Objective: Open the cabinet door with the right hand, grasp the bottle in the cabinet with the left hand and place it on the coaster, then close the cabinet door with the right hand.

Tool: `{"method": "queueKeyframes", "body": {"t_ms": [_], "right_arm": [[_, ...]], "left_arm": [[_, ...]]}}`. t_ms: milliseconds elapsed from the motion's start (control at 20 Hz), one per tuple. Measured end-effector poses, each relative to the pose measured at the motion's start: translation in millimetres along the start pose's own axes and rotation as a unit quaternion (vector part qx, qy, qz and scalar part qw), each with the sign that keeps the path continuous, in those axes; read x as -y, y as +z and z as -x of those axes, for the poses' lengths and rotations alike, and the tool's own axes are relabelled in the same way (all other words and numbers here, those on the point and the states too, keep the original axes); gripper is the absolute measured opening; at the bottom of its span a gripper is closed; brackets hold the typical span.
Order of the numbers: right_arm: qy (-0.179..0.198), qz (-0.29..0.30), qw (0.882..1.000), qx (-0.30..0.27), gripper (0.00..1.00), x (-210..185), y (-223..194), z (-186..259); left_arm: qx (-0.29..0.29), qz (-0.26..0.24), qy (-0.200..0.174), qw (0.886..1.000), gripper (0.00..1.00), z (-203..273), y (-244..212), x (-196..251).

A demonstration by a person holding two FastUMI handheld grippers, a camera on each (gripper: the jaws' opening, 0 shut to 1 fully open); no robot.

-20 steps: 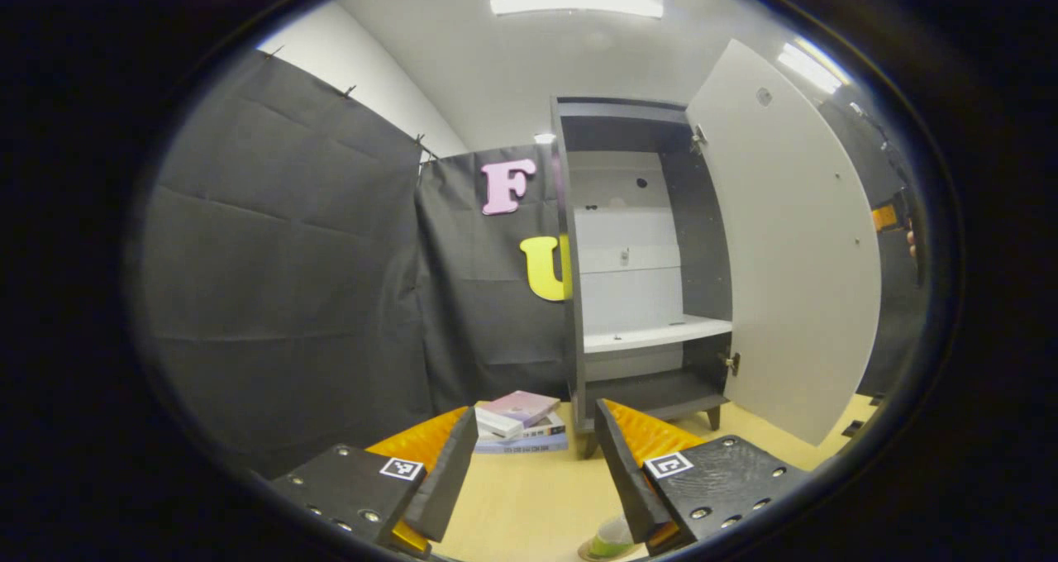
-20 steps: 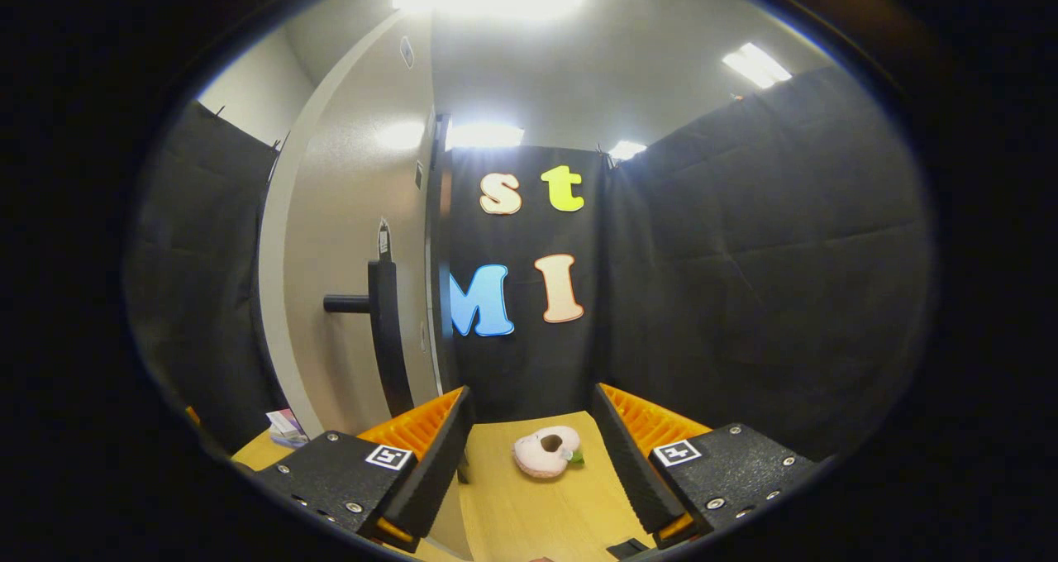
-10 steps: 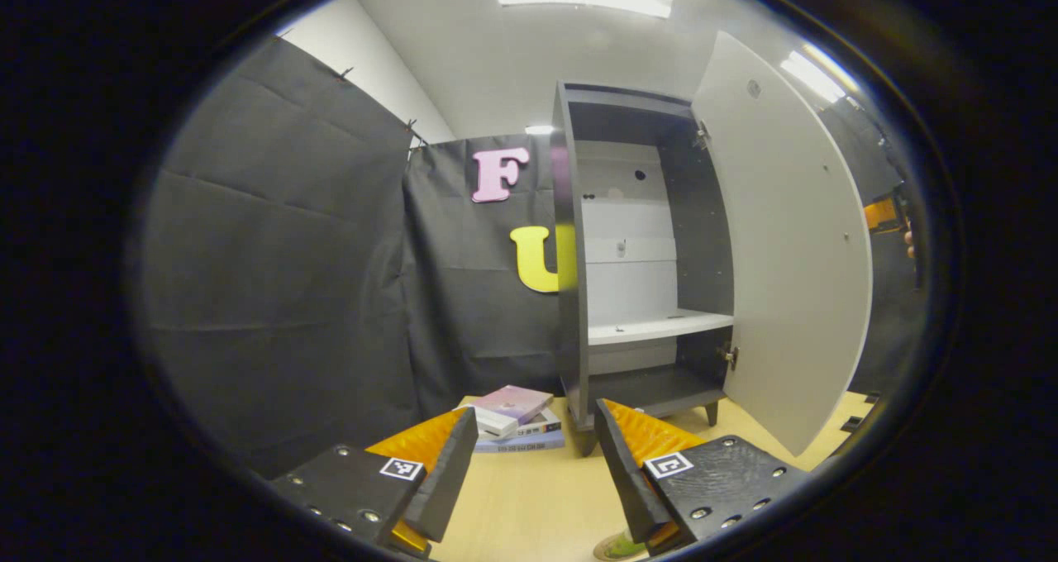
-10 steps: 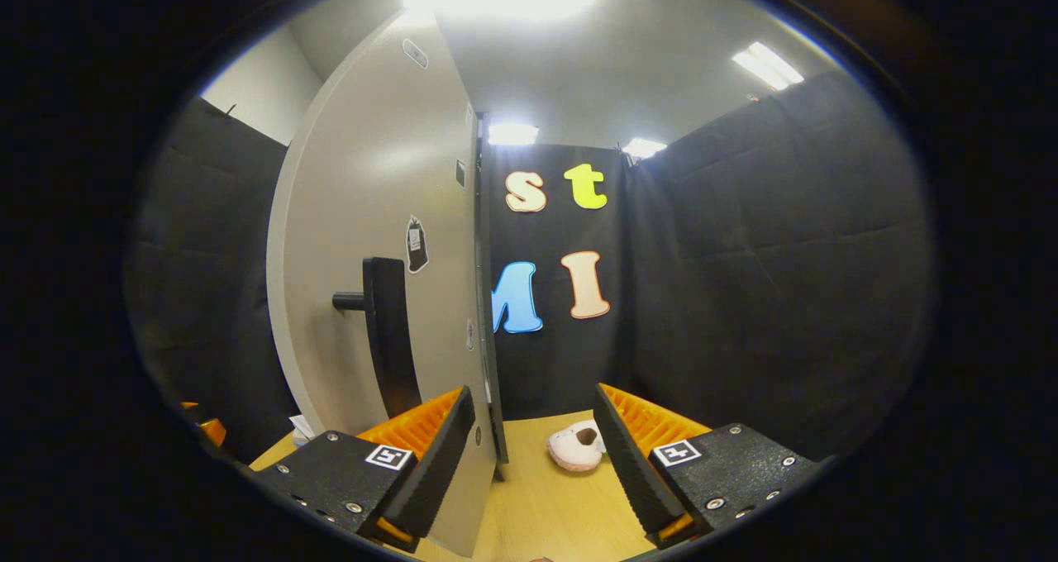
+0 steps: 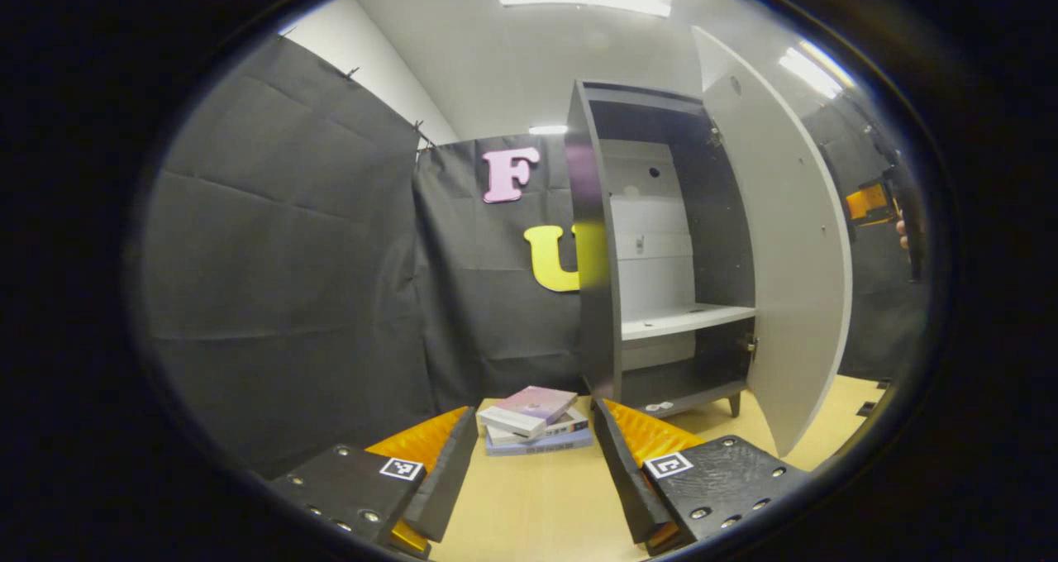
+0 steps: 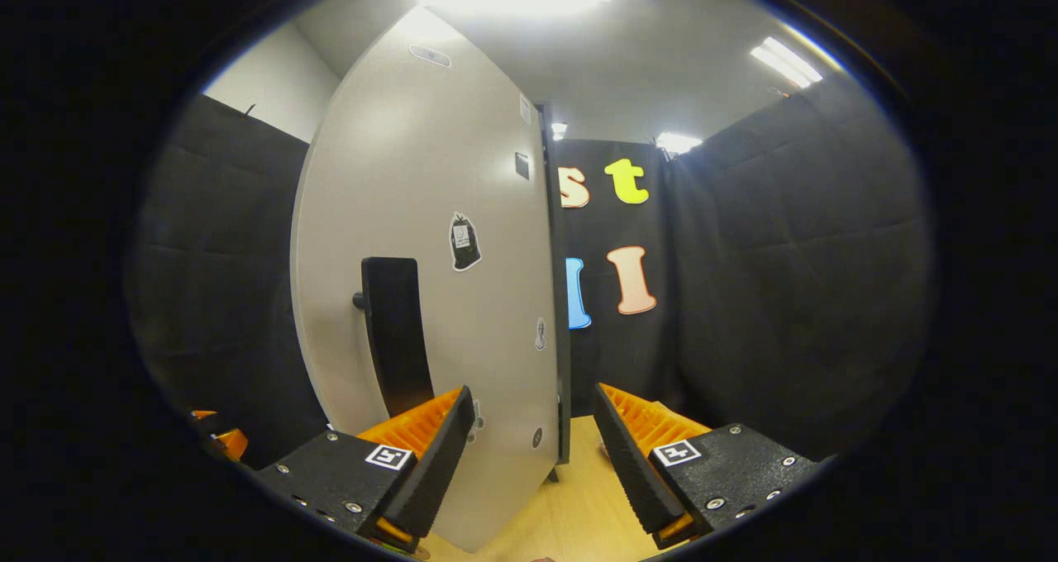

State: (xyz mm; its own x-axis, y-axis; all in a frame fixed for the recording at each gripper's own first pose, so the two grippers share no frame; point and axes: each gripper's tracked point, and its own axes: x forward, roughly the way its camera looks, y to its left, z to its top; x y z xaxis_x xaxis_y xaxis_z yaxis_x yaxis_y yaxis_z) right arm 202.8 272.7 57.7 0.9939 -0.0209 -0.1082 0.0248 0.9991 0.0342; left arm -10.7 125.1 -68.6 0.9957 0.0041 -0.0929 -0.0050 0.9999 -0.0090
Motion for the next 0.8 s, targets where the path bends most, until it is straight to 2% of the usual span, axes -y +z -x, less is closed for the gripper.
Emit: {"method": "queueKeyframes", "body": {"t_ms": [300, 350, 500, 800], "right_arm": [[0.025, -0.003, 1.0, 0.002, 0.9, -47, -4, -20], [0.032, -0.003, 0.999, 0.004, 0.88, -56, -2, -24], [0.055, -0.014, 0.998, 0.007, 0.92, -86, -1, -42], [0.075, 0.004, 0.997, 0.011, 0.92, -116, -5, -46]], "left_arm": [[-0.006, 0.004, 0.019, 1.0, 0.81, 9, -8, -33], [-0.006, 0.004, 0.022, 1.0, 0.81, 11, -9, -38], [-0.008, 0.009, 0.031, 0.999, 0.81, 15, -10, -48], [-0.007, 0.009, 0.044, 0.999, 0.81, 21, -7, -60]]}}
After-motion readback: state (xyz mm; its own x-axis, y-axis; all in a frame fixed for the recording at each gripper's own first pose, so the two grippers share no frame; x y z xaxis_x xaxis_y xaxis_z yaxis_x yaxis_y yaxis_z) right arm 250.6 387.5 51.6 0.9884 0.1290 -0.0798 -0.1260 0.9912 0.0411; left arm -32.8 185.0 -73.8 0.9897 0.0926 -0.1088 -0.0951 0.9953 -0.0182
